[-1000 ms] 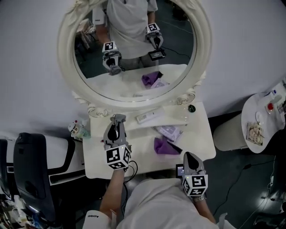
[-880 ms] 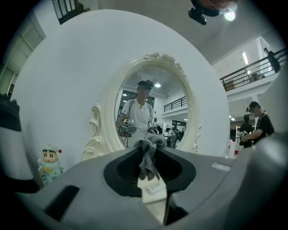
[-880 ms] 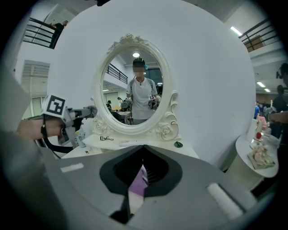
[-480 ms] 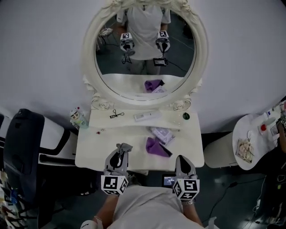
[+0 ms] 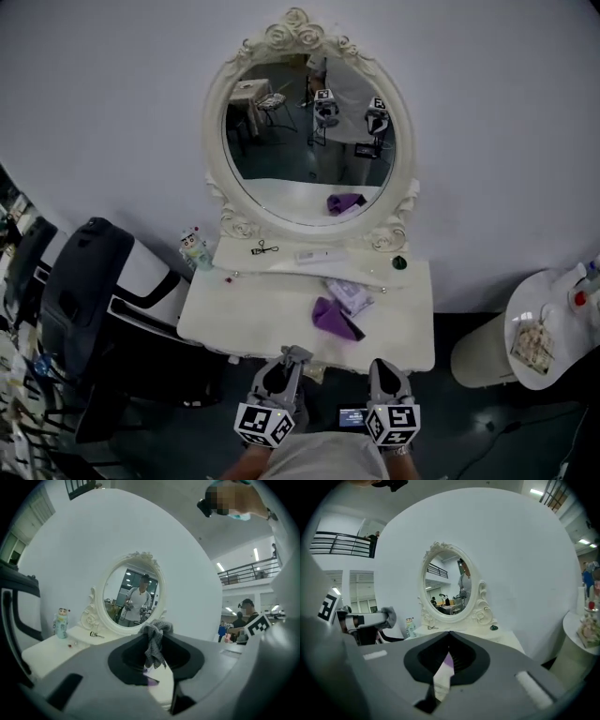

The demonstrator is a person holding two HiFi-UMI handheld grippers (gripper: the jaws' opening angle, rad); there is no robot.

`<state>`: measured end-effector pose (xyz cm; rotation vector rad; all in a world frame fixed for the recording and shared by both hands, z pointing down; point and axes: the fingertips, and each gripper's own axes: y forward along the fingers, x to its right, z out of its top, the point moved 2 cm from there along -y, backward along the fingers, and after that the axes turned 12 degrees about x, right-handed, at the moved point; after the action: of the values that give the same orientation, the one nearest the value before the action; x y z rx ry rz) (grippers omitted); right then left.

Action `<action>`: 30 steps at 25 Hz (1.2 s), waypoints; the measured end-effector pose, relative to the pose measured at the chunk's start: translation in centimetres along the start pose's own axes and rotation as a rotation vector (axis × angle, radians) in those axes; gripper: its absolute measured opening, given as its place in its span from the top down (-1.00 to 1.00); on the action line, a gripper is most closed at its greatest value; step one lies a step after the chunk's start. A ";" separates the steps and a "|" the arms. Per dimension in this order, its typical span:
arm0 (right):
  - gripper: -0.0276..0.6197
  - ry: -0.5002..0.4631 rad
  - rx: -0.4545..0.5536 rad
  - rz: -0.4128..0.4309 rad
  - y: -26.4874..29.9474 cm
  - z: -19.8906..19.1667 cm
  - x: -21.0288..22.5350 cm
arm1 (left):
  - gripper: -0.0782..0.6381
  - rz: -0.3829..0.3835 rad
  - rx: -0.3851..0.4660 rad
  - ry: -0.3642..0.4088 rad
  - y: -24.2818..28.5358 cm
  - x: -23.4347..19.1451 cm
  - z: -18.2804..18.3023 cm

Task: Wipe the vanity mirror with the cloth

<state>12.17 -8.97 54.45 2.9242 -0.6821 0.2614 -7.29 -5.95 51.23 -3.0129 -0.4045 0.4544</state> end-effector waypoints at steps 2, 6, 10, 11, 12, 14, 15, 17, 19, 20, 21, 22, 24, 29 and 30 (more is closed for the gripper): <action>0.89 -0.004 -0.014 0.055 -0.9 -0.7 -0.2 | 0.56 0.058 -0.033 0.017 -2.9 0.8 -0.6; 0.89 -0.002 0.024 0.111 -1.6 -0.9 -2.5 | 0.56 0.136 -0.066 0.069 -8.2 0.0 -0.6; 0.89 -0.009 0.090 0.064 -3.9 1.4 -5.2 | 0.56 0.069 -0.028 0.076 -10.1 0.2 0.4; 0.89 -0.019 0.097 0.045 -4.6 1.8 -5.9 | 0.56 0.043 -0.013 0.087 -10.5 0.2 0.9; 0.89 -0.034 0.105 0.026 -5.3 2.1 -6.6 | 0.56 0.020 0.003 0.098 -11.1 0.0 1.4; 0.89 -0.071 0.125 -0.011 -6.8 2.4 -8.3 | 0.56 -0.018 0.026 0.108 -12.6 -0.8 2.3; 0.89 -0.084 0.131 -0.034 -7.8 2.3 -9.2 | 0.56 -0.035 0.033 0.105 -13.6 -1.4 2.6; 0.89 -0.080 0.123 -0.100 -10.0 1.3 -11.5 | 0.56 -0.067 0.040 0.080 -16.1 -2.8 3.2; 0.89 -0.038 0.104 -0.177 -12.4 -0.8 -14.4 | 0.56 -0.103 0.043 0.055 -19.2 -4.4 3.8; 0.89 -0.010 0.097 -0.208 -13.5 -2.1 -16.2 | 0.56 -0.120 0.040 0.046 -20.9 -5.4 4.0; 0.89 0.017 0.093 -0.227 -14.4 -3.4 -18.2 | 0.56 -0.134 0.031 0.040 -22.5 -6.5 4.2; 0.89 0.038 0.089 -0.231 -15.1 -4.5 -20.3 | 0.56 -0.141 0.018 0.034 -24.1 -7.7 4.4; 0.89 0.052 0.071 -0.209 -16.4 -5.9 -24.2 | 0.56 -0.143 -0.016 0.026 -26.8 -9.7 4.3; 0.89 -0.007 0.049 -0.216 -21.5 -5.9 -27.9 | 0.56 -0.177 -0.012 -0.033 -30.4 -9.5 4.4; 0.90 -0.003 0.044 -0.222 -22.1 -6.2 -28.3 | 0.56 -0.180 0.002 -0.036 -30.9 -9.4 4.7</action>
<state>-3.76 23.73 53.11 3.0081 -0.3514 0.2514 -25.00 21.39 52.61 -2.9342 -0.6706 0.4933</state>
